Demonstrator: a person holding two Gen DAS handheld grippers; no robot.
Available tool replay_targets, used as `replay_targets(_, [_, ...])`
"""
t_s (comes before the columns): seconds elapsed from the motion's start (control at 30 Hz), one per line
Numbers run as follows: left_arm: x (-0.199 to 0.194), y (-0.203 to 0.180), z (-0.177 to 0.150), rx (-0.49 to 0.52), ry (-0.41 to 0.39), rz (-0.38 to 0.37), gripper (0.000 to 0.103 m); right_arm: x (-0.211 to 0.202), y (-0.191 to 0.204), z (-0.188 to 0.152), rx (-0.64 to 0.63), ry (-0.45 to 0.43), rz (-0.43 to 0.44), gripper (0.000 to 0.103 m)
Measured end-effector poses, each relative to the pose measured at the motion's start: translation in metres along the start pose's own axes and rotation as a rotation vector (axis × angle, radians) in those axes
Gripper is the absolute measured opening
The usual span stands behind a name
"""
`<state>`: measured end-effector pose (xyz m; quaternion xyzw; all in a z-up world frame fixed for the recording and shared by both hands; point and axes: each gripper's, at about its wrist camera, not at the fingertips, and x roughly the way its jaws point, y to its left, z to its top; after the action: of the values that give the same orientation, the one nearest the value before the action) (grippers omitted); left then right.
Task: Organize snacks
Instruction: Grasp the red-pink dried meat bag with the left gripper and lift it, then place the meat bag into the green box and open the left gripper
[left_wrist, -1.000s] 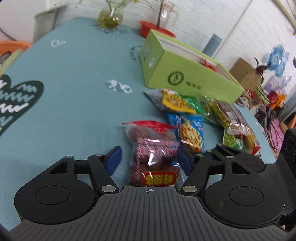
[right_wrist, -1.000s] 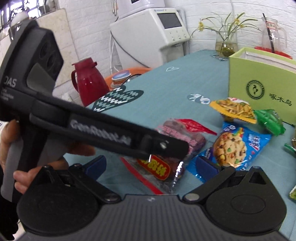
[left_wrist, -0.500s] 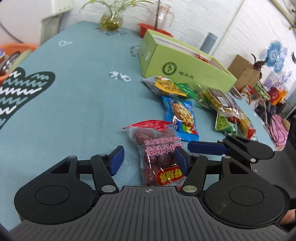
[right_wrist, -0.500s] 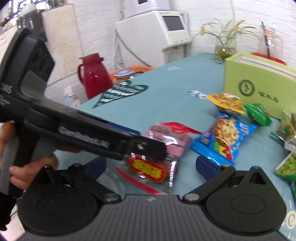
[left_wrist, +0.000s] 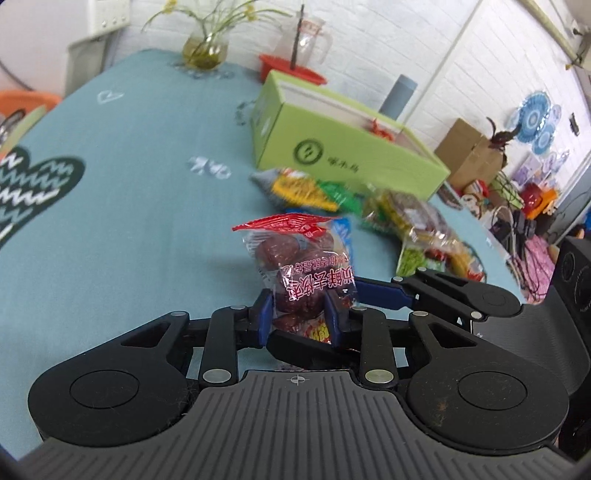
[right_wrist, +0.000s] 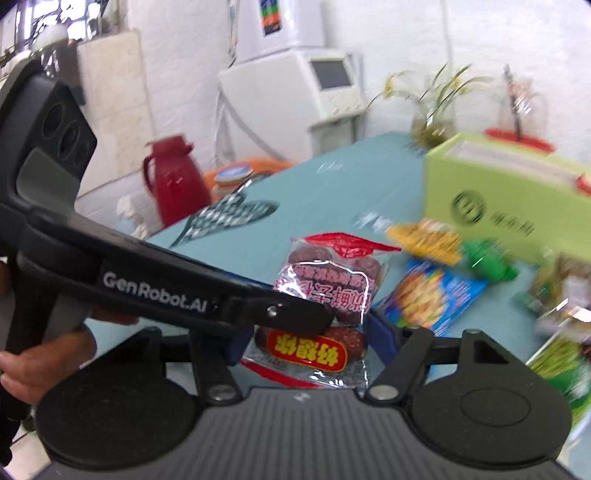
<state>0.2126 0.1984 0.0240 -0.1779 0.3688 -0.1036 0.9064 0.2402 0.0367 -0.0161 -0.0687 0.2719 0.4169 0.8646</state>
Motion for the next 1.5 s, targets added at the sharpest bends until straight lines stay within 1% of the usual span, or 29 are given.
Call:
replay_targets(0.13, [0.014, -0.019, 0.044, 0.034, -0.034, -0.051, 0.006, -0.009, -0.032, 0.030, 0.003, -0.061, -0.057, 0.075])
replay_targets(0.23, [0.031, -0.034, 0.091, 0.068, -0.070, -0.087, 0.006, -0.010, -0.061, 0.063, -0.024, -0.109, -0.112, 0.075])
replay_targets(0.33, [0.053, -0.047, 0.138, 0.108, -0.100, -0.089, 0.006, 0.001, -0.096, 0.098, -0.026, -0.132, -0.145, 0.076])
replay_targets(0.43, [0.079, -0.051, 0.178, 0.130, -0.098, -0.074, 0.007, 0.020, -0.130, 0.124, -0.006, -0.123, -0.147, 0.075])
replay_targets(0.5, [0.099, -0.049, 0.199, 0.132, -0.078, -0.053, 0.007, 0.036, -0.152, 0.136, 0.018, -0.101, -0.138, 0.076])
replay_targets(0.63, [0.142, -0.040, 0.222, 0.132, -0.026, -0.015, 0.007, 0.074, -0.178, 0.145, 0.057, -0.039, -0.121, 0.078])
replay_targets(0.67, [0.149, -0.035, 0.223, 0.133, -0.019, -0.006, 0.009, 0.082, -0.183, 0.143, 0.074, -0.021, -0.111, 0.080])
replay_targets(0.7, [0.153, -0.032, 0.224, 0.130, -0.020, 0.012, 0.016, 0.087, -0.188, 0.141, 0.096, -0.007, -0.104, 0.092])
replay_targets(0.73, [0.153, -0.030, 0.223, 0.126, -0.028, 0.027, 0.028, 0.088, -0.190, 0.140, 0.117, -0.012, -0.098, 0.097])
replay_targets(0.8, [0.142, -0.026, 0.218, 0.126, -0.078, 0.031, 0.040, 0.073, -0.191, 0.137, 0.132, -0.058, -0.076, 0.097])
replay_targets(0.83, [0.133, -0.025, 0.215, 0.127, -0.103, 0.031, 0.044, 0.062, -0.190, 0.136, 0.128, -0.082, -0.080, 0.097])
replay_targets(0.9, [0.116, -0.026, 0.208, 0.132, -0.141, 0.022, 0.046, 0.038, -0.182, 0.132, 0.105, -0.129, -0.113, 0.103])
replay_targets(0.97, [0.100, -0.027, 0.198, 0.135, -0.165, 0.006, 0.050, 0.014, -0.174, 0.126, 0.084, -0.162, -0.136, 0.103])
replay_targets(1.0, [0.092, -0.029, 0.192, 0.135, -0.171, 0.001, 0.052, 0.003, -0.169, 0.120, 0.082, -0.164, -0.140, 0.103])
replay_targets(1.07, [0.080, -0.032, 0.178, 0.135, -0.176, -0.006, 0.053, -0.014, -0.158, 0.105, 0.087, -0.161, -0.143, 0.103])
replay_targets(1.17, [0.066, -0.033, 0.153, 0.118, -0.171, -0.010, 0.056, -0.032, -0.138, 0.078, 0.092, -0.138, -0.124, 0.103])
replay_targets(1.2, [0.062, -0.032, 0.143, 0.111, -0.165, -0.007, 0.059, -0.036, -0.130, 0.069, 0.094, -0.127, -0.116, 0.103])
replay_targets(1.33, [0.051, -0.023, 0.099, 0.052, -0.116, 0.011, 0.059, -0.039, -0.095, 0.029, 0.108, -0.068, -0.063, 0.103])
replay_targets(1.43, [0.052, -0.011, 0.065, 0.003, -0.042, 0.002, 0.059, -0.027, -0.077, 0.008, 0.119, -0.012, 0.007, 0.103])
replay_targets(1.5, [0.059, -0.006, 0.049, -0.017, 0.016, -0.006, 0.057, -0.011, -0.072, 0.000, 0.127, 0.029, 0.017, 0.103])
